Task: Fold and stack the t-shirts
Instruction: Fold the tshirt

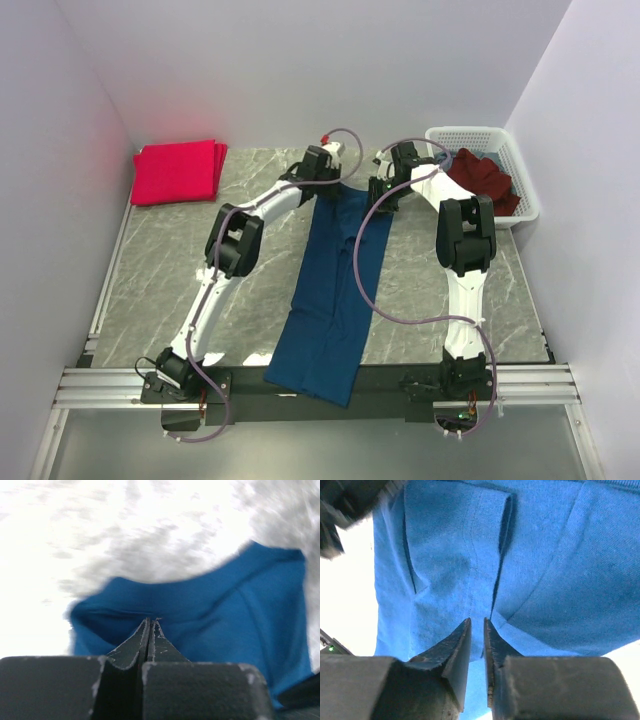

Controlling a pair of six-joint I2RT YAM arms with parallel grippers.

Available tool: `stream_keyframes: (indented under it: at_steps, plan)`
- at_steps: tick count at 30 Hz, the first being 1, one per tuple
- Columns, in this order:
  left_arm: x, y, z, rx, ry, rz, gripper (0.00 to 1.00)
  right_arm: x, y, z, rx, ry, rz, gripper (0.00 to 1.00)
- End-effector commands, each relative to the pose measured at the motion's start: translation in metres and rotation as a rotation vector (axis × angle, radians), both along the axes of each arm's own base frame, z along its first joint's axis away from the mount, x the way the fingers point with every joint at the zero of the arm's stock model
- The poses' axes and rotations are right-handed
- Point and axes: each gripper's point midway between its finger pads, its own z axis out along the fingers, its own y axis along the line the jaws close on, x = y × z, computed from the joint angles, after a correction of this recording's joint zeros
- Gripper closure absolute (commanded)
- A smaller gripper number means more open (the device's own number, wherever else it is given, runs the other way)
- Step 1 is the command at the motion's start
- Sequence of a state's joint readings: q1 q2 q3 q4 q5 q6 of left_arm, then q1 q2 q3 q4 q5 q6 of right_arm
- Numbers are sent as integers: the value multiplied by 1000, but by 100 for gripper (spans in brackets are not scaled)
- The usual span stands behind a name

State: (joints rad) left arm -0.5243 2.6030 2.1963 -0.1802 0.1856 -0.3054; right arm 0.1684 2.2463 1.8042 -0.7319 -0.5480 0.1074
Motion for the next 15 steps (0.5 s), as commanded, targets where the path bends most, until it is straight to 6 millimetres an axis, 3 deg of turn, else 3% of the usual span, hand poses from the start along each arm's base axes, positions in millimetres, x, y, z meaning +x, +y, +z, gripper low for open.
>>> stream_keyframes:
  at_steps: [1, 6, 9, 11, 15]
  plan:
    - [35, 42, 8, -8, -20, 137, 100, 11, 0, 36, 21, -80, 9, 73]
    - [59, 80, 21, -2, -45, 236, 100, 20, 1, 50, 22, -122, 18, 63]
    - [68, 92, 32, -23, -62, 250, 99, 23, -2, 54, 6, -135, 19, 62]
    - [64, 82, 48, -84, -67, 175, 89, 24, -2, 55, 1, -141, 16, 61]
    - [46, 52, 76, -140, -115, 38, 85, 24, -1, 52, 9, -134, 19, 61]
